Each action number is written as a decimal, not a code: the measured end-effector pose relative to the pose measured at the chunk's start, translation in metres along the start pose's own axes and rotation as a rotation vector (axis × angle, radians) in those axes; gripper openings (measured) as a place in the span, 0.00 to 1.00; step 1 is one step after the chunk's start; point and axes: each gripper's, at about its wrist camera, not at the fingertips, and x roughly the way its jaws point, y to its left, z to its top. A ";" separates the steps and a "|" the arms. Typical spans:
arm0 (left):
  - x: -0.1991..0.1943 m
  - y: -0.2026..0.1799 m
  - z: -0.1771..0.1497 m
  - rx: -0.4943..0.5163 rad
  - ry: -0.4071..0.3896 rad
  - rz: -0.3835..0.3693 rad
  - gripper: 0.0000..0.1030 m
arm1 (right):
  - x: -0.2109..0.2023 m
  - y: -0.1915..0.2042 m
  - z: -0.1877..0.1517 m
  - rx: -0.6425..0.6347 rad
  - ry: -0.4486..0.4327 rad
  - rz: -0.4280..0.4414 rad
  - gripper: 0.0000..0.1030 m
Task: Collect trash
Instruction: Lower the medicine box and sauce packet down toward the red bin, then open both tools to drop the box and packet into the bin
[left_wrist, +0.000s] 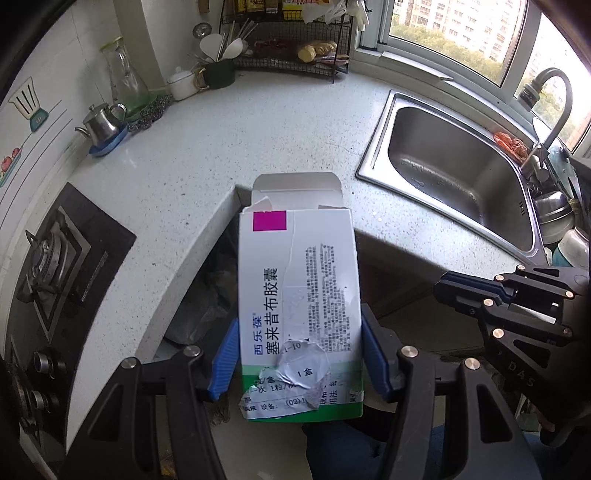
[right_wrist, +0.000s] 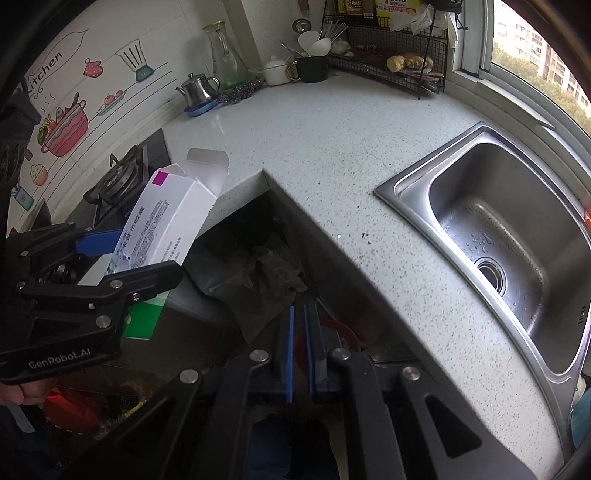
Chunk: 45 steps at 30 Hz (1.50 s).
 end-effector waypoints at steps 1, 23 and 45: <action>0.004 0.000 -0.004 -0.001 0.011 -0.004 0.55 | 0.003 0.001 -0.002 0.004 0.010 0.000 0.05; 0.228 0.012 -0.094 -0.011 0.271 -0.106 0.55 | 0.212 -0.016 -0.071 0.090 0.276 0.040 0.05; 0.346 -0.008 -0.129 0.048 0.317 -0.160 0.55 | 0.292 -0.069 -0.119 0.118 0.329 -0.018 0.76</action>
